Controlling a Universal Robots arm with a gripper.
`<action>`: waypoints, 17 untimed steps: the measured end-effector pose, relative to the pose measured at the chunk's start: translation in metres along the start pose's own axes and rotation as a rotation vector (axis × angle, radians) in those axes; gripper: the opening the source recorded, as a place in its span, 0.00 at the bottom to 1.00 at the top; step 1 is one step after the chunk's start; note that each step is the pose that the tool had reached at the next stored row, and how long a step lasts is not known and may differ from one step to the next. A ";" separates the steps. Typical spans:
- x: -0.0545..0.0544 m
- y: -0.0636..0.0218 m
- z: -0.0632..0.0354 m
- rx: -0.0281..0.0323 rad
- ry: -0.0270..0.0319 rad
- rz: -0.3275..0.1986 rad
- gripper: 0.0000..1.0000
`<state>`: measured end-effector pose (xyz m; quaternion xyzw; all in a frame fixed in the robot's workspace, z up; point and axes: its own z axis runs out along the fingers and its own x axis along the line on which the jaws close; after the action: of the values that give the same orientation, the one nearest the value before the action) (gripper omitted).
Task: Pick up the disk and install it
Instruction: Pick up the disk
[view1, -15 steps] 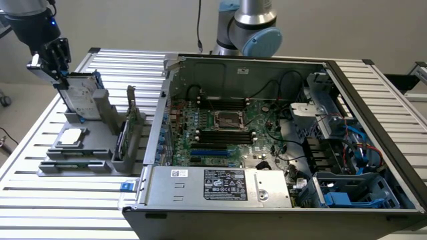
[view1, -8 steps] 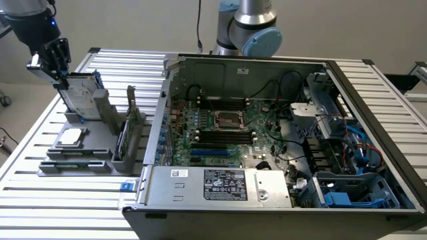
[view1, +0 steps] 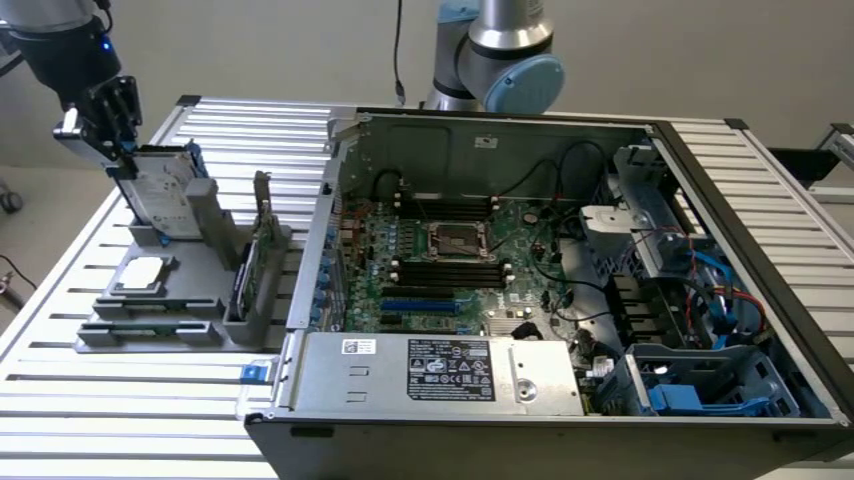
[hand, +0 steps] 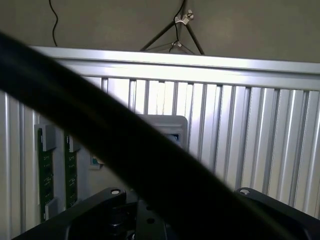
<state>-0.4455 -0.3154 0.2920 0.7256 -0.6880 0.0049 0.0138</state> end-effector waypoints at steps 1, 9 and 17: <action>0.000 0.0000 -0.0002 0.0001 0.0000 0.000 0.33; 0.001 0.0002 -0.0125 0.0000 -0.0016 0.000 0.33; 0.002 0.0005 -0.0395 0.0001 -0.0054 0.000 0.33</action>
<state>-0.4454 -0.3167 0.3316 0.7256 -0.6880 0.0030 0.0119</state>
